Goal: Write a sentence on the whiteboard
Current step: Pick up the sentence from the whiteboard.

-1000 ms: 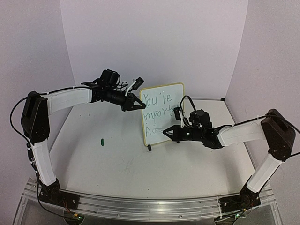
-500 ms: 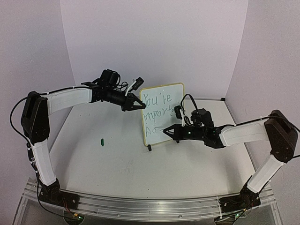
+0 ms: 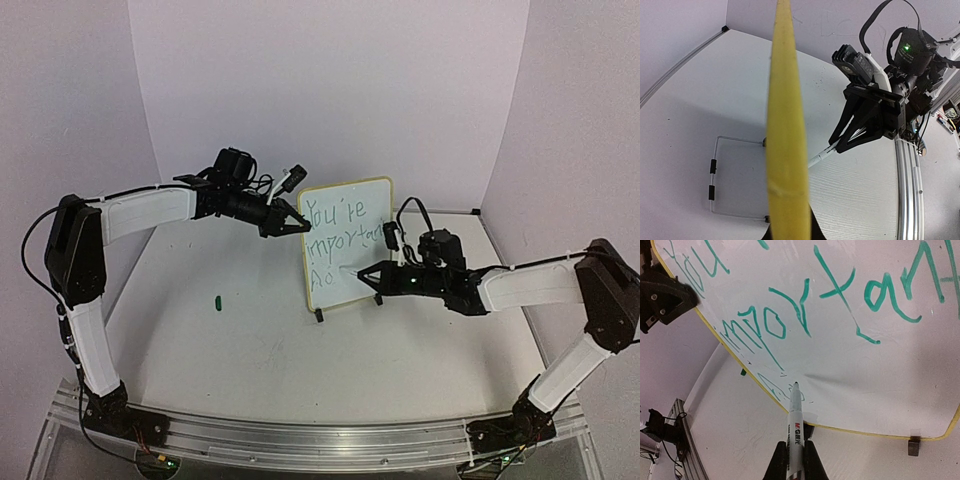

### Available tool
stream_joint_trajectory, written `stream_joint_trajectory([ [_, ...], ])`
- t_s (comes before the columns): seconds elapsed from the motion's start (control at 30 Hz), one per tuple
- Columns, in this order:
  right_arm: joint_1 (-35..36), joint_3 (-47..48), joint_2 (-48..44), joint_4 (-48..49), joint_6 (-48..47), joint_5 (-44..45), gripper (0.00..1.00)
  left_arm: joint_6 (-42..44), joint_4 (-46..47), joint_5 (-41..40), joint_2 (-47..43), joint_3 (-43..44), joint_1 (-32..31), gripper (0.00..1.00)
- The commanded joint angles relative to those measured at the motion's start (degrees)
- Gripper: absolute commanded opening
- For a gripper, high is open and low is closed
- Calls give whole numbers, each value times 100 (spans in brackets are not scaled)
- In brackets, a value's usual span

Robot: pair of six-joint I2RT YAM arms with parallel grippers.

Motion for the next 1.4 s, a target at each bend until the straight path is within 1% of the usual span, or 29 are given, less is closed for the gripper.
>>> stream_joint_trajectory([
  [0.0, -4, 275, 168, 68, -110, -119, 0, 80, -590, 24, 87, -6, -131, 0],
  [0.43, -2, 469, 410, 63, -122, -182, 0, 85, -598, 21, 122, 11, -131, 0],
  [0.73, -3, 196, 361, 40, 42, 98, 0, 90, -597, 23, 125, 12, -131, 0],
  [1.07, -4, 127, 676, 39, 100, 163, 0, 85, -599, 22, 103, 12, -132, 0],
  [1.37, -3, 159, 510, -47, 60, 314, 0, 90, -603, 17, 92, 12, -131, 0],
])
